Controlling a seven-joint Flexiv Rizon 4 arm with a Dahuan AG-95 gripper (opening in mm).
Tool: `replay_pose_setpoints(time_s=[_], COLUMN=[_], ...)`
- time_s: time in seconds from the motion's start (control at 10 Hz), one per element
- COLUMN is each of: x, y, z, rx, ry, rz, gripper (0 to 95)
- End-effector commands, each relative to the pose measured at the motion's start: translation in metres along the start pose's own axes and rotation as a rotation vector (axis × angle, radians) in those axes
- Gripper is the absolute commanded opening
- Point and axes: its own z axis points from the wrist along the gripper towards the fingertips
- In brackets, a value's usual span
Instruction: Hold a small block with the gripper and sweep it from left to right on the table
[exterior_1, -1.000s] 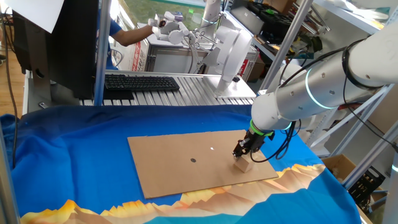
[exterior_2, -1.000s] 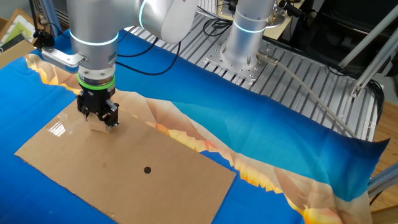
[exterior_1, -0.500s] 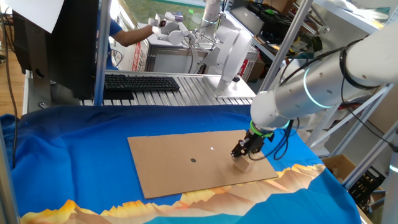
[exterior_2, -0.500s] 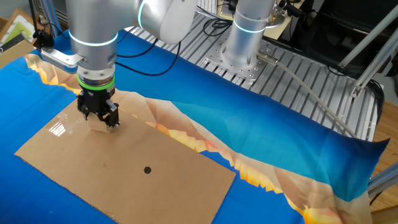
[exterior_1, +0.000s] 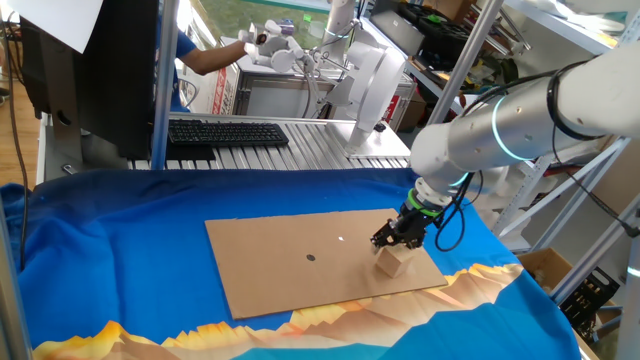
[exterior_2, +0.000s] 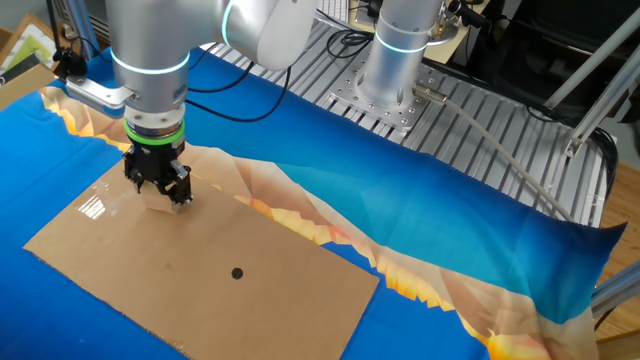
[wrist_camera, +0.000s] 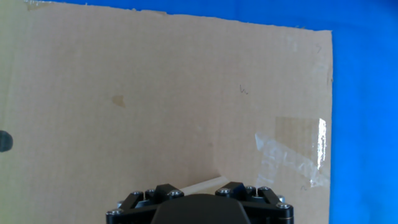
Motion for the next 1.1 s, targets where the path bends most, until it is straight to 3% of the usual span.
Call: replay_pose_setpoints(time_s=[0.1,0.3,1.0,1.1], x=[0.0005,0.0009,0.0008,0.0008], y=[0.002,0.0044,0.0052,0.0052], z=[-0.0003,-0.0012,-0.0016,-0.0016], rx=[0.002,0.001,-0.002,0.001], ry=[-0.003,-0.005,-0.01,-0.01], rz=[-0.026,-0.022,-0.293,-0.307], gripper=[95.0,95.0,95.0,76.0])
